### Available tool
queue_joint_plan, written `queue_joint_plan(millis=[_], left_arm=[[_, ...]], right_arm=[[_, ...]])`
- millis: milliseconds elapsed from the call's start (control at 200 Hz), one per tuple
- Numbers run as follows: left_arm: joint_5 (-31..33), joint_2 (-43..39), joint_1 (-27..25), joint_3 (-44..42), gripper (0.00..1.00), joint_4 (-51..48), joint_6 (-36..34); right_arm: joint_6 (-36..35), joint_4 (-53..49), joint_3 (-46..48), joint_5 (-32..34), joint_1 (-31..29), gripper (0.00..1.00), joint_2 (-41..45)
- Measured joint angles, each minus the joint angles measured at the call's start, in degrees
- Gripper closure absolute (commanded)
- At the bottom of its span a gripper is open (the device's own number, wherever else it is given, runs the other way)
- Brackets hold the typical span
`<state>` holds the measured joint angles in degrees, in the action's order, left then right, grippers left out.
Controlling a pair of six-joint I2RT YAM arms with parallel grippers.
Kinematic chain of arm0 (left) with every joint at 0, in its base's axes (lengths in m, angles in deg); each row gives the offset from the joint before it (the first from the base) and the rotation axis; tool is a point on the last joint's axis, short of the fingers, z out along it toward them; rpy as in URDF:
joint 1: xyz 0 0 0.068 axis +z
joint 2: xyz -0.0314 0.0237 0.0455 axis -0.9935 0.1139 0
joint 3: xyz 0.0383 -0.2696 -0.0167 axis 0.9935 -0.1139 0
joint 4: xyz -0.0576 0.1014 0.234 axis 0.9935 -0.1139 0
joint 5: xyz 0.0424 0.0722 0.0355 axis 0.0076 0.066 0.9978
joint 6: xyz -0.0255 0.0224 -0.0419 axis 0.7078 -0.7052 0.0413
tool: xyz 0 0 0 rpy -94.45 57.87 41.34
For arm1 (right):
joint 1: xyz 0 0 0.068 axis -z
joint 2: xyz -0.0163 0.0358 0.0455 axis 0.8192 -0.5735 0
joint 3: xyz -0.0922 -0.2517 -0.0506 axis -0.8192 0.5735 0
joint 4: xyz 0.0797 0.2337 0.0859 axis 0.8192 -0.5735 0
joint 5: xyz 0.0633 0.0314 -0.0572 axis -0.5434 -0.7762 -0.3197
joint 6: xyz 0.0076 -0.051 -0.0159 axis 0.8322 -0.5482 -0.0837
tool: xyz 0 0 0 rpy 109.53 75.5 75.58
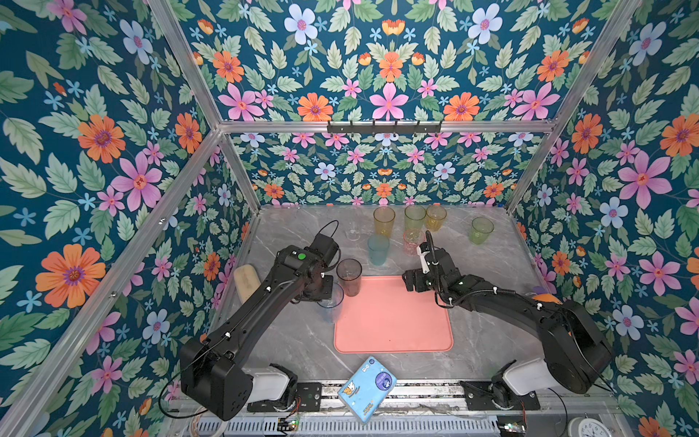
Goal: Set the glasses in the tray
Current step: 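Lift the light blue glass with the left gripper and carry it to the tray, then lower the light blue glass onto the tray beside the dark grey glass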
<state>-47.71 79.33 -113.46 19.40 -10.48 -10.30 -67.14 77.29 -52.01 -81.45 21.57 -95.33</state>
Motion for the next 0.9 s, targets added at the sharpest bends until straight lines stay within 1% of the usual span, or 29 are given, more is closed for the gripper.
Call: queue_joint_plan(millis=[240, 555, 900], left_arm=[[-2.3, -0.9, -2.0, -2.6, 1.0, 3.5, 2.6], [-2.1, 0.5, -4.9, -1.8, 1.0, 5.0, 4.9], [-1.0, 1.5, -6.7, -1.7, 1.0, 6.8, 6.3]], right_arm=[[0.0, 0.0, 0.0, 0.0, 0.0, 0.04, 0.2], [0.0, 0.0, 0.0, 0.2, 0.0, 0.05, 0.8], [0.0, 0.0, 0.0, 1.1, 0.0, 0.05, 1.1]])
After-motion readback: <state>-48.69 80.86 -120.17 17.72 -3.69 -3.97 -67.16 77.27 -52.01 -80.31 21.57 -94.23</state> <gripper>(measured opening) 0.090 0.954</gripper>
